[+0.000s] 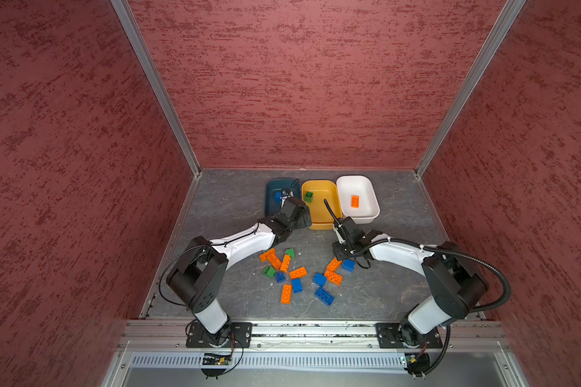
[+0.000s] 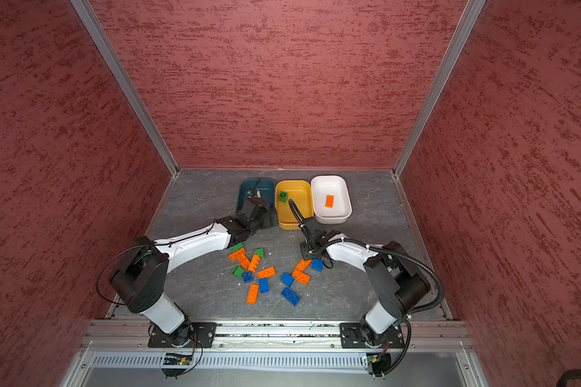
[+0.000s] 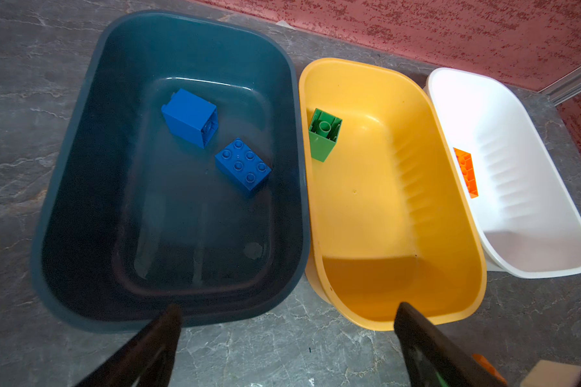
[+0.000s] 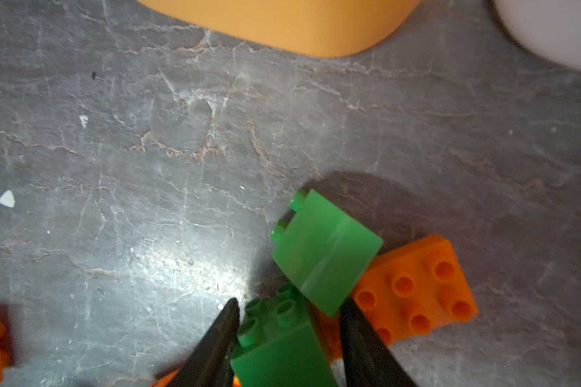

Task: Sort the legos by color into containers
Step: 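Lower the right gripper onto the pile and grasp a green brick, then lift the green brick with the right gripper and release it into the yellow tub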

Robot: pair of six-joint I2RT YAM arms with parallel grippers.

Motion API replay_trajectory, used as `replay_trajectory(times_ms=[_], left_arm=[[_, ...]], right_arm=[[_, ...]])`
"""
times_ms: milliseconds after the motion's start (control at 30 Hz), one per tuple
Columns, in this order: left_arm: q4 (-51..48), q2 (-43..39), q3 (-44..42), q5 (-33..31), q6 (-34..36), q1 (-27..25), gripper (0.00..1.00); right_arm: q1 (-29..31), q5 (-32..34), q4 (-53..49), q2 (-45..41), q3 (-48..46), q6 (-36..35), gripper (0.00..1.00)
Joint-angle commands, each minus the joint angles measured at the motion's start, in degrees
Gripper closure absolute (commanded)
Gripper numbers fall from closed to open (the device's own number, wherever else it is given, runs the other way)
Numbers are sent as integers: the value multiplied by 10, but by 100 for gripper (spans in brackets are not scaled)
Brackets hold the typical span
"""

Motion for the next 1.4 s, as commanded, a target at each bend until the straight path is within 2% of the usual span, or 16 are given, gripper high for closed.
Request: replay_trajectory(times_ms=[0,200,567,700,900,1000,1133,1367], left_arm=[[2,12,12,-3,-2,-2,0],[0,13,9,-3,-3,-2,1],[-5,22,18,0,-1,-1,0],[-4,23,17,-1,-3,-1,0],[-2,21,14,-3,-3,-1,1],[-2,17,12,-4,-1,0,0],[-5,7,5,-7,-2,2,0],[-16,-25,-20,-21,-5,5,1]], right_arm=[[5,13,-10,0,5,2,58],[6,34,-8,-23,-6,-1,67],[5,40,35,-65,-19,1,75],[5,34,73,-85,-21,1,76],[5,37,181,-109,-13,17,77],[4,44,234,-91,11,21,77],[-11,43,264,-5,76,19,77],[-33,92,195,139,217,-14,77]])
